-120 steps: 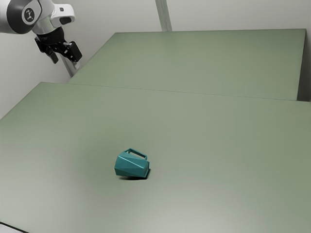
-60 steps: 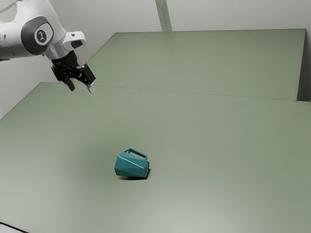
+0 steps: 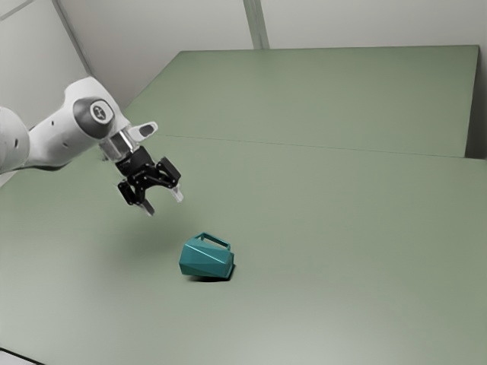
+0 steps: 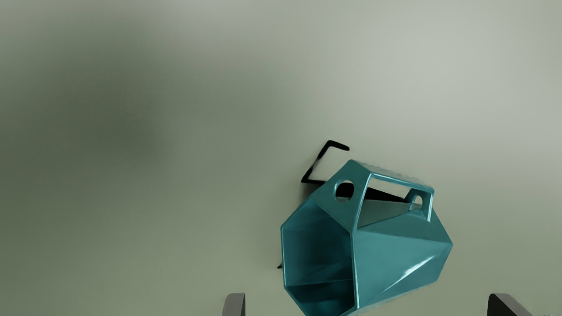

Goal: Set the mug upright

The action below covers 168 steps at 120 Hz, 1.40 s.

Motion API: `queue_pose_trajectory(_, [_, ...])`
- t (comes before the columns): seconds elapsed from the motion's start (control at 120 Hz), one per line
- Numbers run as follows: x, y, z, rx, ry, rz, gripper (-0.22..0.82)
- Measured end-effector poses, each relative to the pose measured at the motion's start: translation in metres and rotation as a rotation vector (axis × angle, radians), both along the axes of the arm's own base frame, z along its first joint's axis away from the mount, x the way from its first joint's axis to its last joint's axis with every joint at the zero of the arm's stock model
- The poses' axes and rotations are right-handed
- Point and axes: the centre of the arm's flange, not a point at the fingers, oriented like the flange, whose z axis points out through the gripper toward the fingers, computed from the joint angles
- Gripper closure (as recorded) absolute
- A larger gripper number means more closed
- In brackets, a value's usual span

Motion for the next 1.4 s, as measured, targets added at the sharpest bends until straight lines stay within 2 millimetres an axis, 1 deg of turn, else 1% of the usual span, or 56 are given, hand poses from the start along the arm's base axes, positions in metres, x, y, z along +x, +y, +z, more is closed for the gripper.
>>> queue_pose_trajectory(0.175, [-0.022, -0.009, -0.04, -0.069, 0.088, 0.044, 0.0])
queue_pose_trajectory(0.258, [-0.028, -0.016, -0.05, -0.096, 0.11, 0.058, 0.0])
queue_pose_trajectory(0.492, [-0.025, -0.041, -0.073, -0.174, 0.146, 0.094, 0.0])
queue_pose_trajectory(0.717, [-0.021, -0.056, -0.097, -0.23, 0.179, 0.139, 0.0])
queue_pose_trajectory(0.8, [-0.019, -0.062, -0.102, -0.243, 0.182, 0.148, 0.0])
queue_pose_trajectory(0.842, [-0.018, -0.064, -0.102, -0.244, 0.179, 0.149, 0.09])
queue_pose_trajectory(0.958, [-0.014, -0.065, -0.099, -0.239, 0.163, 0.156, 0.4])
queue_pose_trajectory(1.033, [-0.012, -0.064, -0.097, -0.237, 0.153, 0.16, 0.54])
queue_pose_trajectory(1.133, [-0.005, -0.066, -0.088, -0.234, 0.13, 0.157, 0.65])
queue_pose_trajectory(1.2, [-0.001, -0.069, -0.082, -0.232, 0.115, 0.152, 0.69])
queue_pose_trajectory(1.275, [0.003, -0.071, -0.075, -0.23, 0.1, 0.15, 0.73])
queue_pose_trajectory(1.4, [0.005, -0.072, -0.072, -0.221, 0.094, 0.155, 0.76])
